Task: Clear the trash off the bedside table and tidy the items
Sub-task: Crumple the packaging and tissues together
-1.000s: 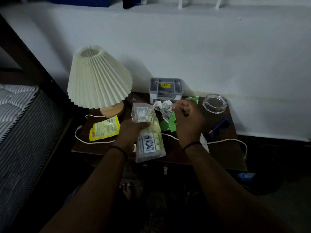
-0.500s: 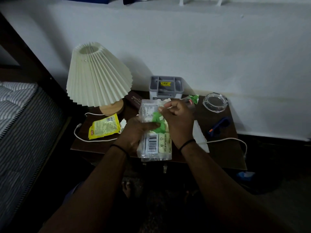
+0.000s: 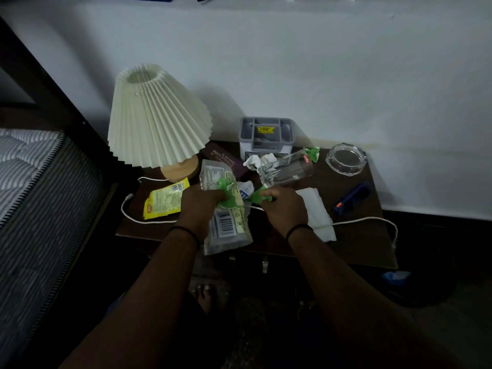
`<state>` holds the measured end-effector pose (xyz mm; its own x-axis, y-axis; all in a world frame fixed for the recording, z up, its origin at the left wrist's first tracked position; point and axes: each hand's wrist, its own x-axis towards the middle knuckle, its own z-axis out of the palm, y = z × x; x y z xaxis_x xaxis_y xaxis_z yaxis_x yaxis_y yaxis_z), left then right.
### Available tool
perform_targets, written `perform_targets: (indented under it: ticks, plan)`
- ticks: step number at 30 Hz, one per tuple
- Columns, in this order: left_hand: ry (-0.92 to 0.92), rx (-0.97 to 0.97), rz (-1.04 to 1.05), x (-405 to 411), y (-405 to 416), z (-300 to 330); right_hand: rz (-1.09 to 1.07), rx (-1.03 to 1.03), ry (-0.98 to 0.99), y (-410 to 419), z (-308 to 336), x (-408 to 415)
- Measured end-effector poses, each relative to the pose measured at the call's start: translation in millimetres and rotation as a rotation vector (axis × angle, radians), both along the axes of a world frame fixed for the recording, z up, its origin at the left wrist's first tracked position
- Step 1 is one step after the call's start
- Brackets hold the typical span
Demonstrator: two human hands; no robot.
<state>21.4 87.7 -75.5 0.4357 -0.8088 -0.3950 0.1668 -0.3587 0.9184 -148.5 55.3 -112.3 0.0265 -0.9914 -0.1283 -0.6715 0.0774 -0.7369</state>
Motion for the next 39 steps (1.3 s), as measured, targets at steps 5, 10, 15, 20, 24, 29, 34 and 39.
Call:
perform_targets:
  ticks: [5,10,15,20,24,29,34,39]
  plan:
    - [0.076,0.003,-0.002,-1.0,-0.4,2.3,-0.087,-0.193,0.010,0.4,4.9,2.4]
    - [0.128,-0.030,-0.023,-2.4,0.1,4.0,-0.173,-0.632,-0.253,3.5,32.4,2.1]
    - [0.212,-0.090,-0.109,-0.6,-1.1,-1.4,0.034,-0.153,-0.771,-2.1,52.1,2.3]
    - [0.215,-0.179,-0.266,-4.6,-2.0,-2.9,0.176,0.081,-0.666,-1.0,42.5,0.3]
    - [0.357,-0.181,-0.358,-8.6,-4.2,-4.7,0.066,-0.109,-0.451,-3.0,34.7,3.4]
    - [0.192,-0.195,-0.406,-14.8,-5.5,-1.5,0.068,0.119,-0.517,-7.8,32.2,-1.9]
    - [-0.075,-0.106,-0.316,-19.4,-6.5,-3.1,-0.230,0.090,-0.609,-12.8,37.7,-17.8]
    - [-0.731,-0.106,-0.157,-0.8,-11.1,-22.9,-0.429,0.012,-0.657,-23.2,42.1,-43.4]
